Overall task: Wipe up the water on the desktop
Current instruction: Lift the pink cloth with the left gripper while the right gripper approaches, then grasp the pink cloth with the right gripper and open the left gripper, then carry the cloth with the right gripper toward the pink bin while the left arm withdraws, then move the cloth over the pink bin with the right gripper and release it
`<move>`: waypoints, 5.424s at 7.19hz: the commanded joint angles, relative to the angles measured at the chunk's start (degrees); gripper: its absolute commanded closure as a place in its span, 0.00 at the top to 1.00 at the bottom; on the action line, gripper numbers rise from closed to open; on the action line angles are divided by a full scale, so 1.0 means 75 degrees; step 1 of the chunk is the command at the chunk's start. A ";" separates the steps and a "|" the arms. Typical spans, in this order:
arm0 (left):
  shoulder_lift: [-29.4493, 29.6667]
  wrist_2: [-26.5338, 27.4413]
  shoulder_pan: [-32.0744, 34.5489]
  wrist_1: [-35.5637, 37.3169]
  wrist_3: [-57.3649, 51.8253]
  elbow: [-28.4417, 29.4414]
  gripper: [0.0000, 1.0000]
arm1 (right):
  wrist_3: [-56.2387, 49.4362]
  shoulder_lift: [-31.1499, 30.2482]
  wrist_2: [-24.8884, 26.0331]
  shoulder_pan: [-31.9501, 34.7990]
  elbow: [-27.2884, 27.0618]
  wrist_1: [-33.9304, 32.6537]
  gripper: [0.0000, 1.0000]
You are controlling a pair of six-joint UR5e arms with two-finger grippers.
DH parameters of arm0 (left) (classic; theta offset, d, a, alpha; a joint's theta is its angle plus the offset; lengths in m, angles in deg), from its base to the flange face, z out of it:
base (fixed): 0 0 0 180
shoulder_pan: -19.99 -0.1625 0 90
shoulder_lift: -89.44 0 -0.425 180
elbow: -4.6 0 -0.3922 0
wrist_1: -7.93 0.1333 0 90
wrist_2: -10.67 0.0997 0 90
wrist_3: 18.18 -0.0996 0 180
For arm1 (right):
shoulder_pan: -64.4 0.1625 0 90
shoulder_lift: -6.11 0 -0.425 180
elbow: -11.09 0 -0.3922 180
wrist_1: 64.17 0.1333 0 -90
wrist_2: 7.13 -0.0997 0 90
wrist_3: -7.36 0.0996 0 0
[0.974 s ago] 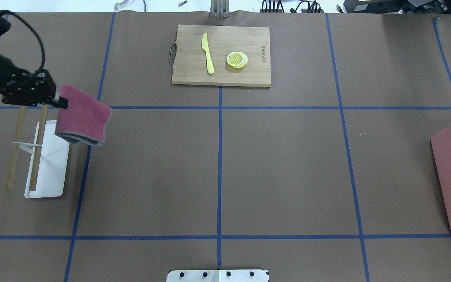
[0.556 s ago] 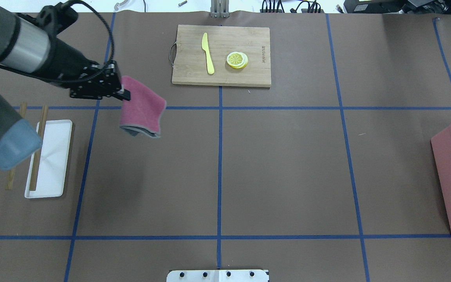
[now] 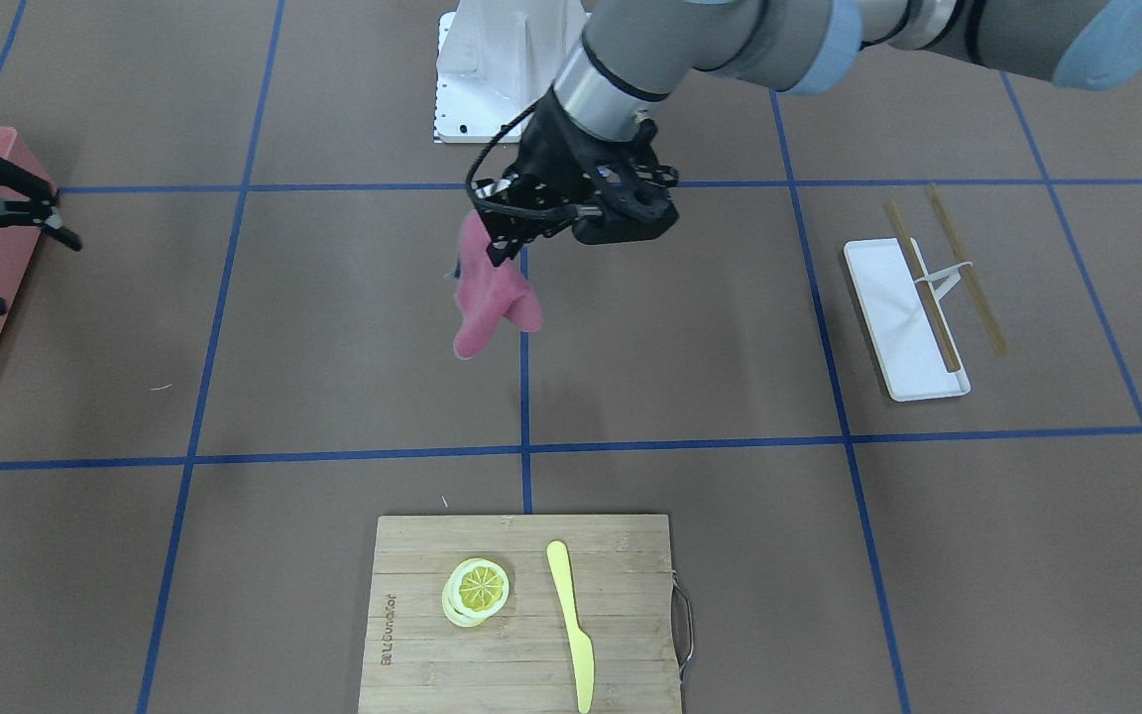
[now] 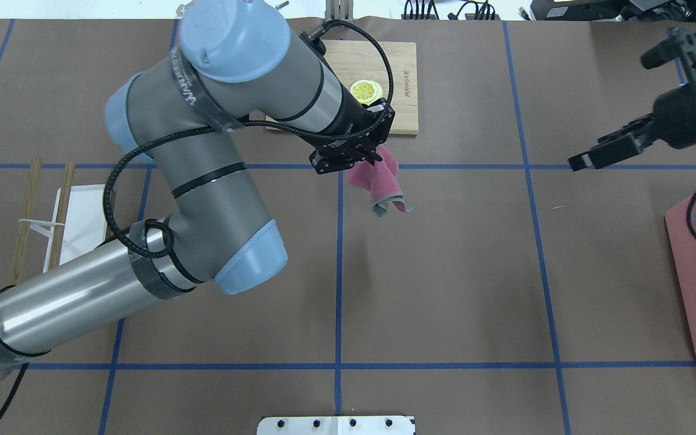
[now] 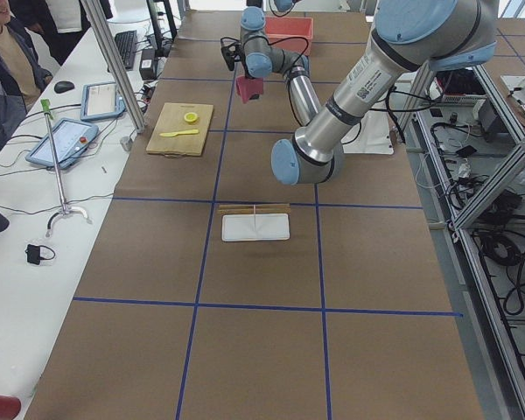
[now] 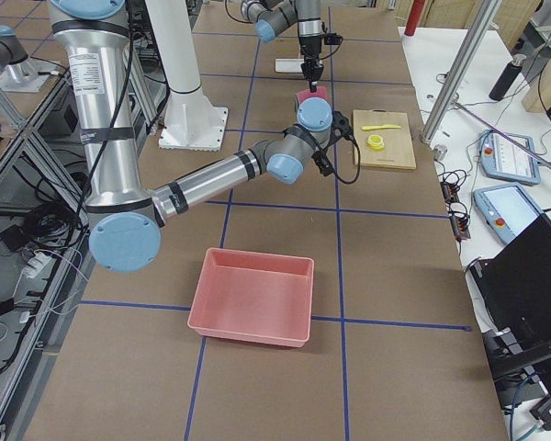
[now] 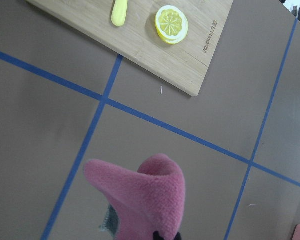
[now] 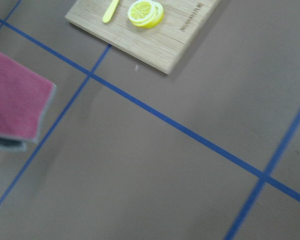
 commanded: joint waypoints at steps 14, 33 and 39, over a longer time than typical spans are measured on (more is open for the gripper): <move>0.0800 0.0160 -0.0129 -0.0437 0.1374 0.0866 0.00 | 0.1180 0.1022 0.5925 -0.3973 -0.0838 0.0447 0.00; -0.1837 -0.0766 0.2086 -0.0438 -0.1509 -0.1396 0.97 | 0.2711 -0.0169 0.2503 -0.2858 0.0155 -0.2119 0.00; -0.3262 -0.1408 0.2985 -0.0368 -0.3878 -0.1584 0.97 | 0.4644 0.1672 0.2954 -0.3674 0.1320 -0.1991 0.00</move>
